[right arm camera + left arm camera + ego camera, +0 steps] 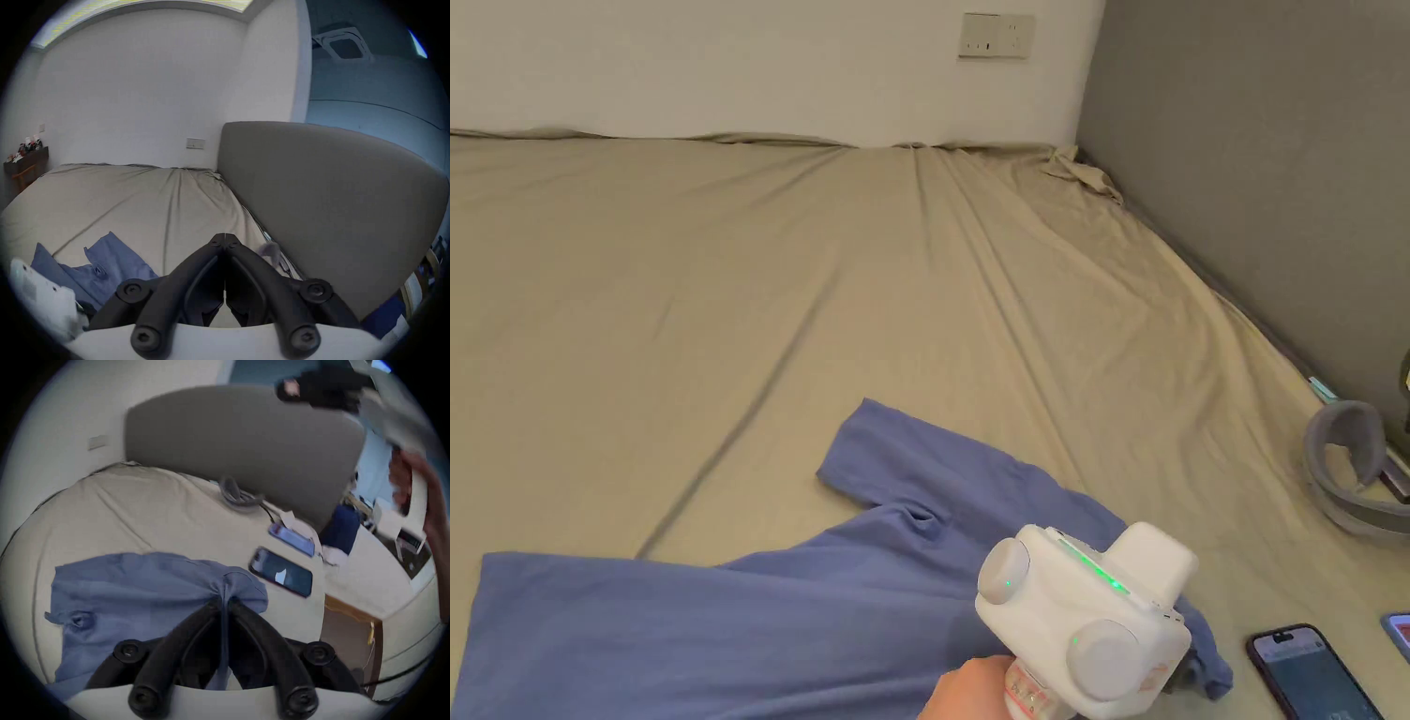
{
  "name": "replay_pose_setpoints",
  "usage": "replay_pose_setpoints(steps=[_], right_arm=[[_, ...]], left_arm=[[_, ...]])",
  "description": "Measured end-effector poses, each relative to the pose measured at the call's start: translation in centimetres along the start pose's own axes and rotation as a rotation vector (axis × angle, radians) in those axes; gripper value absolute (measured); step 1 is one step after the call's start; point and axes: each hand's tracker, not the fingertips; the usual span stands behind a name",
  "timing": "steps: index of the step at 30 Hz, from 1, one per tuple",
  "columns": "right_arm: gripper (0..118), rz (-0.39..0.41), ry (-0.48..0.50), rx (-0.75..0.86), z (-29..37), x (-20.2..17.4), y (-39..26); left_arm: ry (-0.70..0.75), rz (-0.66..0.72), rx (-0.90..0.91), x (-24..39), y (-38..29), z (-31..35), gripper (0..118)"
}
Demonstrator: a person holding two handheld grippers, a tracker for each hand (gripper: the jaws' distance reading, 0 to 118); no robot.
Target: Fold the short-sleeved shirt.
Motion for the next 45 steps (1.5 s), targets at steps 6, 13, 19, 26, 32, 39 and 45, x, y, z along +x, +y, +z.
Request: replay_pose_setpoints(steps=[6, 13, 19, 26, 32, 39, 45], right_arm=[[3, -0.01, 0.037, -0.028, -1.0, -1.5, -1.5], [3, 0.009, 0.128, -0.02, -1.0, -4.9, -1.5], [3, 0.014, 0.211, -0.022, -0.8, -7.5, -2.1], [3, 0.008, 0.284, -0.055, -2.0, -10.4, -3.5], [3, 0.012, 0.33, -0.061, -2.0, -12.7, -3.2], [3, 0.054, 0.333, -0.095, -2.9, -14.1, -3.4], [3, 0.093, 0.326, -0.156, -4.7, -15.3, -4.4]], left_arm=[[-0.005, 0.024, -0.083, -0.5, -2.4, -1.4, 2], [0.005, 0.217, 0.016, -3.8, -3.5, 6.1, 89], [0.302, 0.438, 0.161, -7.1, -11.2, 23.2, 86], [0.616, 0.658, 0.219, -8.3, -18.5, 33.5, 0], [0.663, 0.806, 0.191, -16.7, -19.6, 32.6, 78], [0.79, 0.82, -0.04, -28.8, -21.6, 23.9, 93], [0.765, 0.811, -0.032, -29.9, -25.0, 21.4, 82]])
